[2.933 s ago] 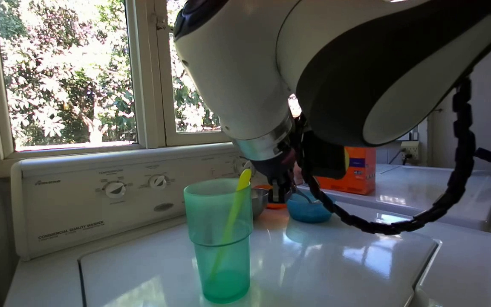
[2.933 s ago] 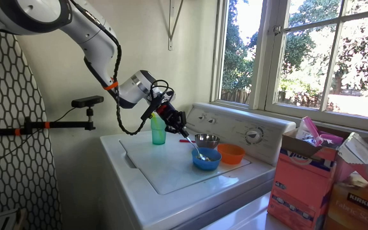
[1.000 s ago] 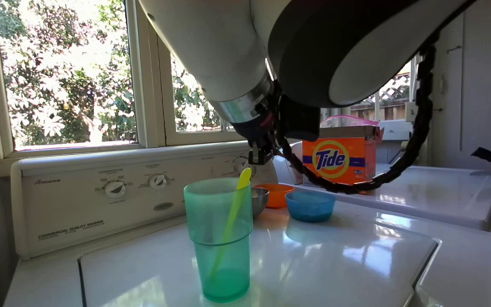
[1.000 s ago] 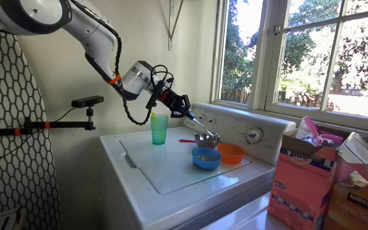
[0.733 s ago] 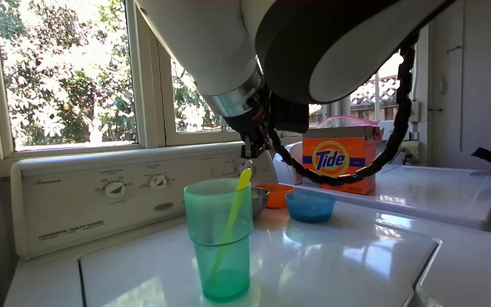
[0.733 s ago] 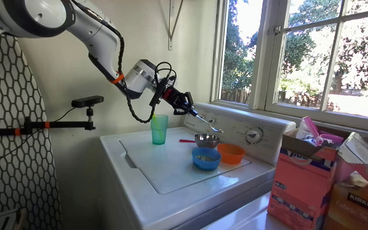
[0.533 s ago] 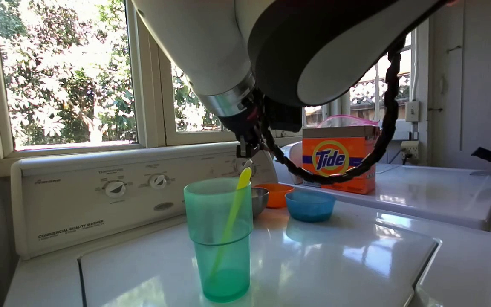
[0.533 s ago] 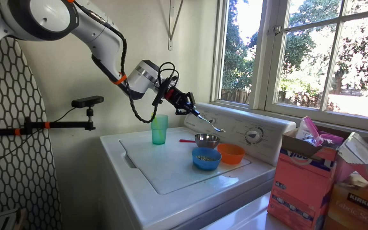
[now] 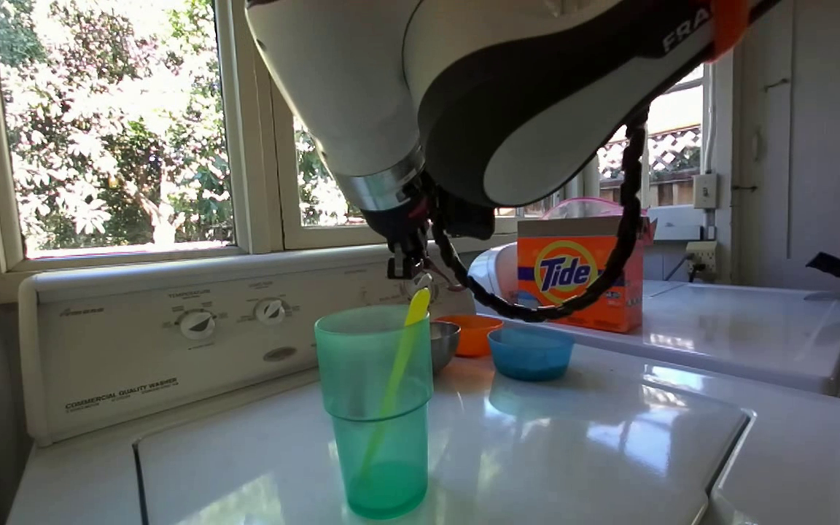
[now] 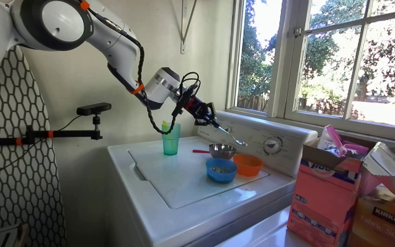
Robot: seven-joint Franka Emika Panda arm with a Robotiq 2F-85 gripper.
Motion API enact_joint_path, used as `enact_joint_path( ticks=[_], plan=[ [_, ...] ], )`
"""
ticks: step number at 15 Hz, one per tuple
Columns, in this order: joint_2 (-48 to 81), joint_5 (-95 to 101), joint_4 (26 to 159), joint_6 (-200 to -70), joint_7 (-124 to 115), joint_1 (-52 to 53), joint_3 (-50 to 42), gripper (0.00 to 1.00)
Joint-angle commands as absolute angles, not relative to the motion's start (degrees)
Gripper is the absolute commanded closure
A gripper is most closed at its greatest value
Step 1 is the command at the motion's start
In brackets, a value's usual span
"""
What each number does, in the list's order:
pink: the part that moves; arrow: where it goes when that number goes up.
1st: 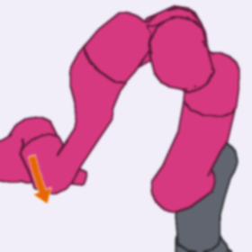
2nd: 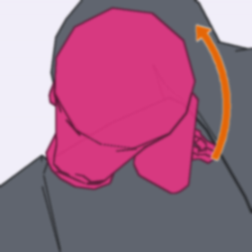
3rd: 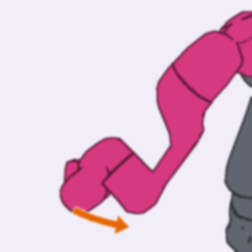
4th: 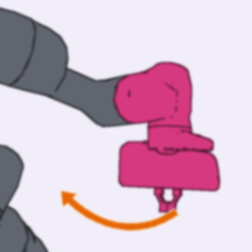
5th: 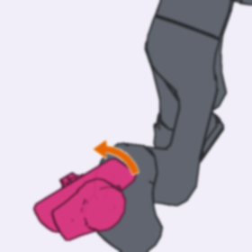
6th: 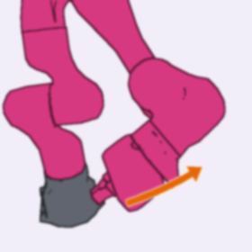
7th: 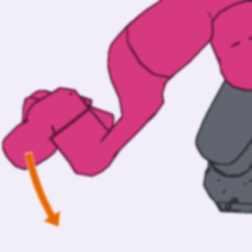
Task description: Use the silver spoon in the green cup to put some of the contents of the blue bowl into the orange bowl and put the spoon inside the silver bow
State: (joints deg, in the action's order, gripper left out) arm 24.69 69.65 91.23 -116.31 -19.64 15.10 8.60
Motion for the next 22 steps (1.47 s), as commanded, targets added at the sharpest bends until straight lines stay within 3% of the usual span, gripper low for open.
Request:
enact_joint_path(
  ticks=[1, 17, 21, 22],
  plan=[
    [26.1, 66.2, 89.7, -119.5, -17.4, 13.7, 8.7, 0.99],
    [25.8, 51.6, 87.8, -121.1, -16.4, 12.4, 5.9, 0.99],
    [24.5, 44.4, 87.7, -126.9, -12.2, 10.1, 6.8, 0.99],
    [25.5, 47.5, 86.9, -123.7, -14.6, 12.6, 4.9, 0.95]
  ],
)
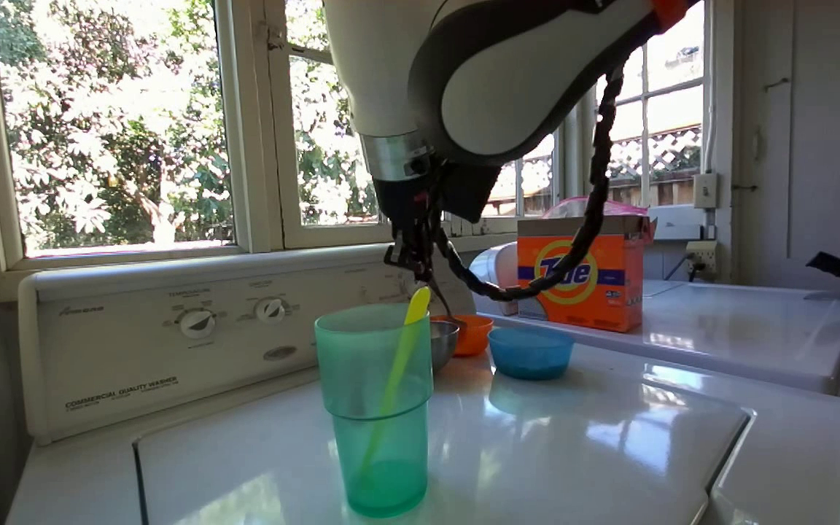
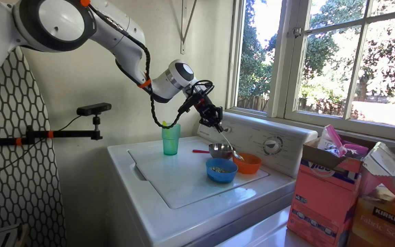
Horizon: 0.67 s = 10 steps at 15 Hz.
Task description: Use the silver spoon in the green cup to put some of the contents of the blue bowl into the orange bowl and put the spoon inside the silver bow
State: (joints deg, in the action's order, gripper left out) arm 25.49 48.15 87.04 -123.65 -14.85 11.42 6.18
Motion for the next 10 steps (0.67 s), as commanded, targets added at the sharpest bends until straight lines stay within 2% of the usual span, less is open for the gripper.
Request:
enact_joint_path(
  ticks=[1, 3, 10],
  plan=[
    [25.3, 46.2, 86.9, -125.2, -13.7, 12.3, 4.8, 0.95],
    [24.9, 46.7, 87.1, -125.1, -14.5, 12.9, 4.5, 0.99],
    [25.3, 41.1, 86.8, -128.8, -15.3, 11.2, 4.0, 0.99]
  ],
)
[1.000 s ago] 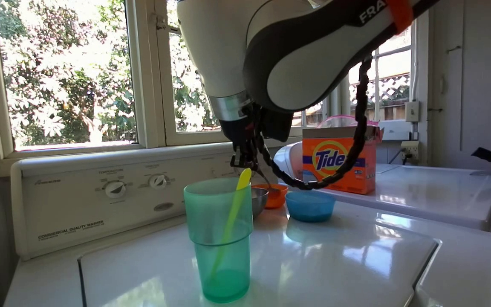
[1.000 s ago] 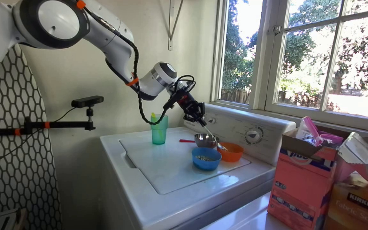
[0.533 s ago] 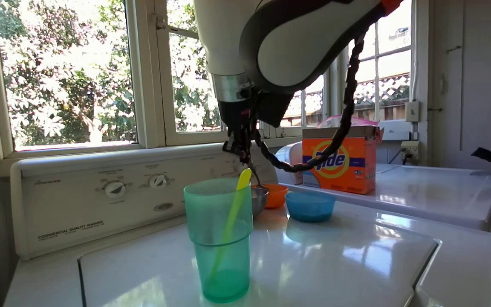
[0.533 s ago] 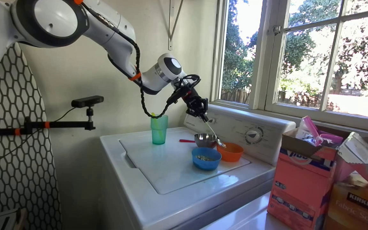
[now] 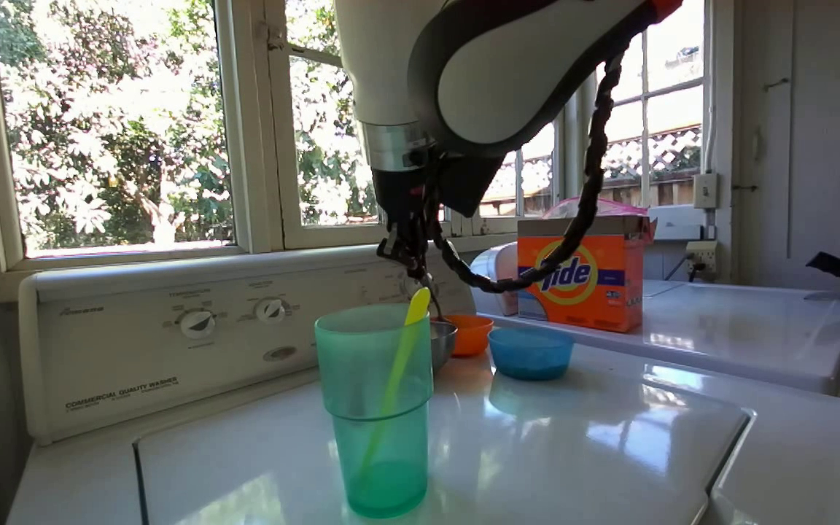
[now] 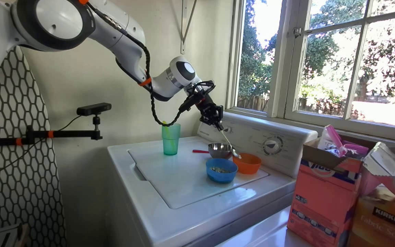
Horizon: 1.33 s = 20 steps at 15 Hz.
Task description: Use the silver spoon in the green cup to put some of the contents of the blue bowl into the orange bowl and put the spoon inside the silver bow
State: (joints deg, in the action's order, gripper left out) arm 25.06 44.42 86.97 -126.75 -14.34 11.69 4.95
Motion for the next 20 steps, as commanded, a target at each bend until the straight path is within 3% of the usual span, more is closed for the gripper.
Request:
enact_joint_path(
  ticks=[1, 13, 20],
  plan=[
    [25.3, 40.2, 86.8, -129.4, -15.9, 11.0, 3.6, 0.99],
    [24.7, 25.7, 90.1, -147.0, -18.8, 8.1, 0.0, 0.99],
    [19.9, 28.6, 96.0, -144.5, -25.6, 13.1, -5.5, 0.99]
  ],
)
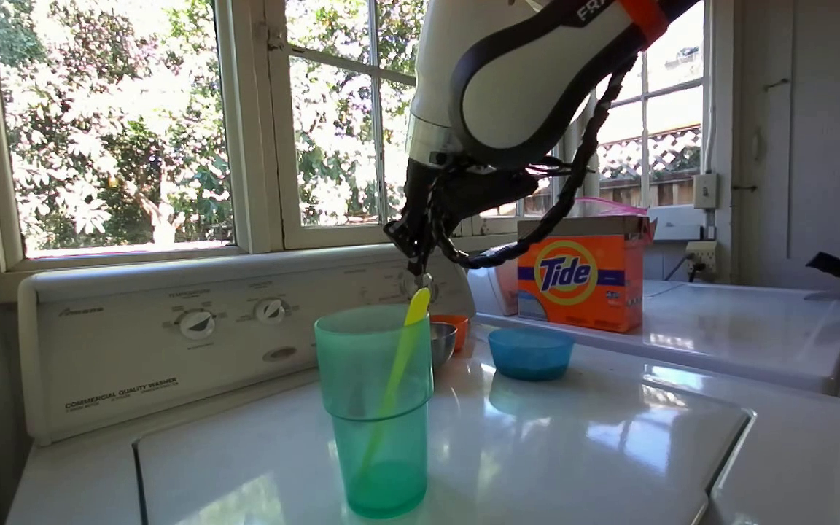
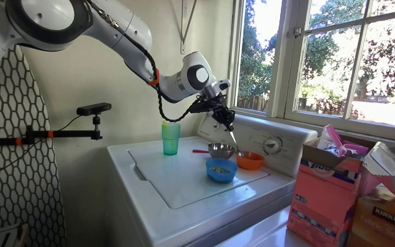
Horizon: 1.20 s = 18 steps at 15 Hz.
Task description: Use the silver spoon in the green cup to put some of the contents of the blue bowl into the orange bowl and put the spoon inside the silver bow
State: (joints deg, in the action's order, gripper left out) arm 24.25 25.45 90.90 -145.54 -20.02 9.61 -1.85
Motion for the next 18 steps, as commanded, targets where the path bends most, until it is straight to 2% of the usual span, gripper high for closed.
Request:
enact_joint_path(
  ticks=[1, 5, 11, 18],
  plan=[
    [19.0, 30.6, 96.9, -144.9, -28.0, 14.2, -6.8, 0.99],
    [15.5, 43.6, 99.7, -146.3, -36.9, 17.5, -9.5, 0.99],
    [10.3, 54.3, 104.2, -142.8, -35.8, 17.0, -3.1, 0.99],
    [11.9, 55.0, 103.1, -137.8, -28.4, 16.0, 4.1, 0.99]
  ],
)
